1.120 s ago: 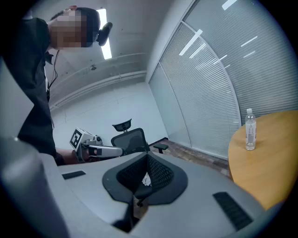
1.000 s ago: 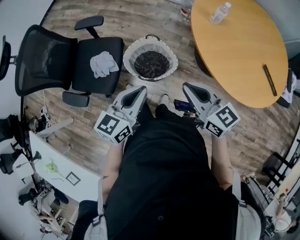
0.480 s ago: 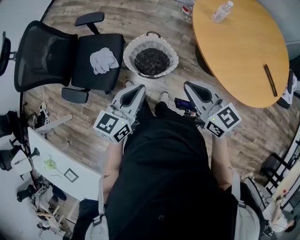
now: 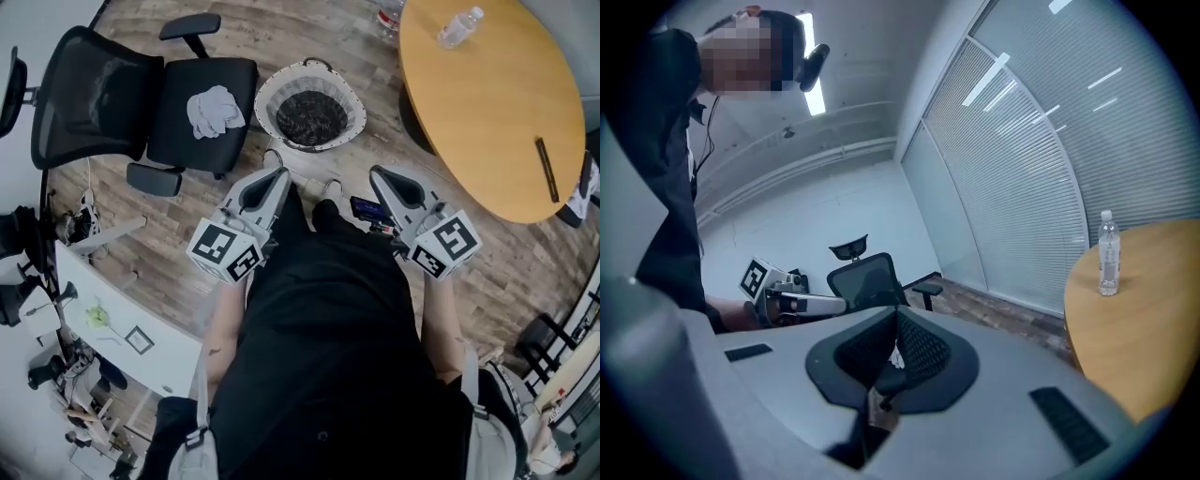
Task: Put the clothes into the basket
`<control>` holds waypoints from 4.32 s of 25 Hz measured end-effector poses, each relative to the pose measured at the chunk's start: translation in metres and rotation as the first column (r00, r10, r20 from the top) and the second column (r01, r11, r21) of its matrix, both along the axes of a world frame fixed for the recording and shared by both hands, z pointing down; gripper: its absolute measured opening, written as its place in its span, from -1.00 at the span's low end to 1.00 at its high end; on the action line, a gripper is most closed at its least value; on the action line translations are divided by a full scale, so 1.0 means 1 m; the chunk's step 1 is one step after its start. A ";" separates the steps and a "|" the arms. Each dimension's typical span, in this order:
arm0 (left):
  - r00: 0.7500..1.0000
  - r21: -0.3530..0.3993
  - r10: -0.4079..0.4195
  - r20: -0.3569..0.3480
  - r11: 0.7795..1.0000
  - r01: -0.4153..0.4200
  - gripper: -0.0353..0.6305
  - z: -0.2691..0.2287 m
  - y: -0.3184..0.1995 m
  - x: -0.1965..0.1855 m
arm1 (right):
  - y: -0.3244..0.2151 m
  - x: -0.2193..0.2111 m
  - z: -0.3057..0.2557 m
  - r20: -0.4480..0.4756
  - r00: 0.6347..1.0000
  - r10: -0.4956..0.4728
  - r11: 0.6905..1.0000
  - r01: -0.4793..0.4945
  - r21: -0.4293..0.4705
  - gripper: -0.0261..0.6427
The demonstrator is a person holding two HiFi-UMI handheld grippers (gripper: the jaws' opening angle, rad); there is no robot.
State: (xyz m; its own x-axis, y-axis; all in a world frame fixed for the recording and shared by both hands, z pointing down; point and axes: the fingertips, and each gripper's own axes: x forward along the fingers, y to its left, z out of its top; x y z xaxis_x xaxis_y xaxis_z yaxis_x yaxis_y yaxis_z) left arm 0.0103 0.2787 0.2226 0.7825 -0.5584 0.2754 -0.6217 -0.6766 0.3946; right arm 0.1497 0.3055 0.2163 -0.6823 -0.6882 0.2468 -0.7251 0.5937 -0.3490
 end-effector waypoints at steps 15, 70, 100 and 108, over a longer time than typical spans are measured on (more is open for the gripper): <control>0.998 -0.064 0.008 0.056 0.998 -0.005 -0.87 0.027 -0.059 -0.029 | -0.053 -0.028 -0.004 -0.023 0.999 0.026 0.999 -0.027 -0.019 -0.87; 0.919 -0.501 -0.137 0.370 0.803 0.322 -0.09 0.358 -0.290 -0.275 | -0.207 -0.238 0.076 -0.117 0.991 -0.058 0.914 0.006 -0.406 -0.87; 0.769 -0.505 -0.184 0.612 0.658 0.559 0.62 0.522 -0.292 -0.322 | -0.196 -0.250 0.126 -0.122 0.991 -0.062 0.841 -0.014 -0.541 -0.87; 0.740 -0.469 -0.158 0.654 0.682 0.561 0.61 0.539 -0.295 -0.324 | -0.189 -0.249 0.132 -0.124 0.991 -0.043 0.828 -0.034 -0.559 -0.87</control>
State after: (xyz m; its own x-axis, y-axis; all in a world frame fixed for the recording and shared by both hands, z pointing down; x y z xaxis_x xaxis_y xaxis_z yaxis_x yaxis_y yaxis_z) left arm -0.3142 -0.0163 0.7618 0.1631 -0.3082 0.9372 -0.9861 -0.0812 0.1449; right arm -0.0991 0.1165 0.3487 -0.6220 -0.4030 0.6714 -0.7830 0.3283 -0.5284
